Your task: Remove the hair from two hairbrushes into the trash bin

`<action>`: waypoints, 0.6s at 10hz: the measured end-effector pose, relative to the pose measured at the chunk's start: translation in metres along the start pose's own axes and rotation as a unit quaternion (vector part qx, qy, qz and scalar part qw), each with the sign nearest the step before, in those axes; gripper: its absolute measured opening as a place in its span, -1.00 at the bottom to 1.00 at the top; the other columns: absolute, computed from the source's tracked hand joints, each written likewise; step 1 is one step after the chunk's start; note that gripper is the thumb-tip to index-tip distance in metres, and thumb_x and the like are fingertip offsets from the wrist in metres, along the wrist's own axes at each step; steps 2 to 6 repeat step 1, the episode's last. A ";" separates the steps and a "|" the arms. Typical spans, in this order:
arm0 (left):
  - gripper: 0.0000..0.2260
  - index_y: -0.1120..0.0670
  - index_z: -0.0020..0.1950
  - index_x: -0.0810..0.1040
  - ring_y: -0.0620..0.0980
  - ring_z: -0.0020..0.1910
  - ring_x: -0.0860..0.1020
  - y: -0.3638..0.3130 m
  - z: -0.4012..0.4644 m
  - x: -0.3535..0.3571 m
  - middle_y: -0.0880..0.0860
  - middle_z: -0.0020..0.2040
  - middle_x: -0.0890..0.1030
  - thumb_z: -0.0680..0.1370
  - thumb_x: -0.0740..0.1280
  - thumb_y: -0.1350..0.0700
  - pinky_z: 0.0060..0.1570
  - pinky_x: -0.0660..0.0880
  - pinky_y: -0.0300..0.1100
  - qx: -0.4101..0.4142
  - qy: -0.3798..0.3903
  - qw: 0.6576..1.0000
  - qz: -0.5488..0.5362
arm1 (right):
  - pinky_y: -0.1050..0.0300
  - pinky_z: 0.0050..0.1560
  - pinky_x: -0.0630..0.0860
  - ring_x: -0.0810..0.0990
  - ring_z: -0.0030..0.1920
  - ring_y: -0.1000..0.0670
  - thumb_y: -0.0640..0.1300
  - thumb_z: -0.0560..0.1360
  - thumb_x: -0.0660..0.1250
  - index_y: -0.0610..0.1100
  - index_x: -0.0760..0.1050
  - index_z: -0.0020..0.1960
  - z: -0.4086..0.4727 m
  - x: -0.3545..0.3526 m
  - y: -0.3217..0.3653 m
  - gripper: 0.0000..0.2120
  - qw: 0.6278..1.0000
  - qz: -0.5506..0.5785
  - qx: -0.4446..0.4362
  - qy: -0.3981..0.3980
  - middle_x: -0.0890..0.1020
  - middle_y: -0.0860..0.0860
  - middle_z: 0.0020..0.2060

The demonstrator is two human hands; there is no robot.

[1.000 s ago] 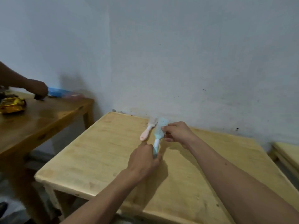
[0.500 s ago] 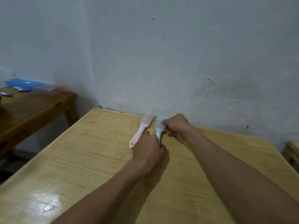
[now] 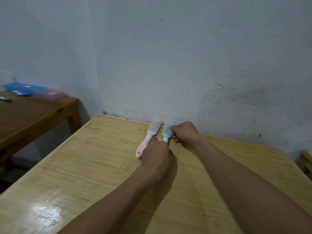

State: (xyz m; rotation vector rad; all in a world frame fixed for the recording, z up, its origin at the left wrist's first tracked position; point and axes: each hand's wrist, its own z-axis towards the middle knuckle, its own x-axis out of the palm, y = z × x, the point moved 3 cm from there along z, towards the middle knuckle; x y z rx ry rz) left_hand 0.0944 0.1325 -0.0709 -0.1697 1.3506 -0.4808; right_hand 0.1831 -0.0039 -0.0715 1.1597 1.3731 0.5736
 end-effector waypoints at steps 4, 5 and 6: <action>-0.68 0.13 0.26 0.49 0.12 -0.01 0.57 -0.002 -0.003 -0.001 0.16 0.19 0.49 0.62 0.20 -0.05 -0.24 0.34 -0.10 0.019 -0.021 0.998 0.055 | 0.07 -0.32 0.52 0.53 -0.41 -0.07 -0.08 0.62 0.38 -0.27 0.60 -0.12 -0.004 -0.002 0.000 -0.73 1.000 0.021 0.002 -0.004 0.61 -0.14 -0.36; -0.68 0.13 0.26 0.49 0.12 -0.01 0.57 -0.002 -0.003 -0.001 0.16 0.19 0.49 0.62 0.20 -0.05 -0.24 0.34 -0.10 0.019 -0.021 0.998 0.055 | 0.07 -0.32 0.52 0.53 -0.41 -0.07 -0.08 0.62 0.38 -0.27 0.60 -0.12 -0.004 -0.002 0.000 -0.73 1.000 0.021 0.002 -0.004 0.61 -0.14 -0.36; -0.68 0.13 0.26 0.49 0.12 -0.01 0.57 -0.002 -0.003 -0.001 0.16 0.19 0.49 0.62 0.20 -0.05 -0.24 0.34 -0.10 0.019 -0.021 0.998 0.055 | 0.07 -0.32 0.52 0.53 -0.41 -0.07 -0.08 0.62 0.38 -0.27 0.60 -0.12 -0.004 -0.002 0.000 -0.73 1.000 0.021 0.002 -0.004 0.61 -0.14 -0.36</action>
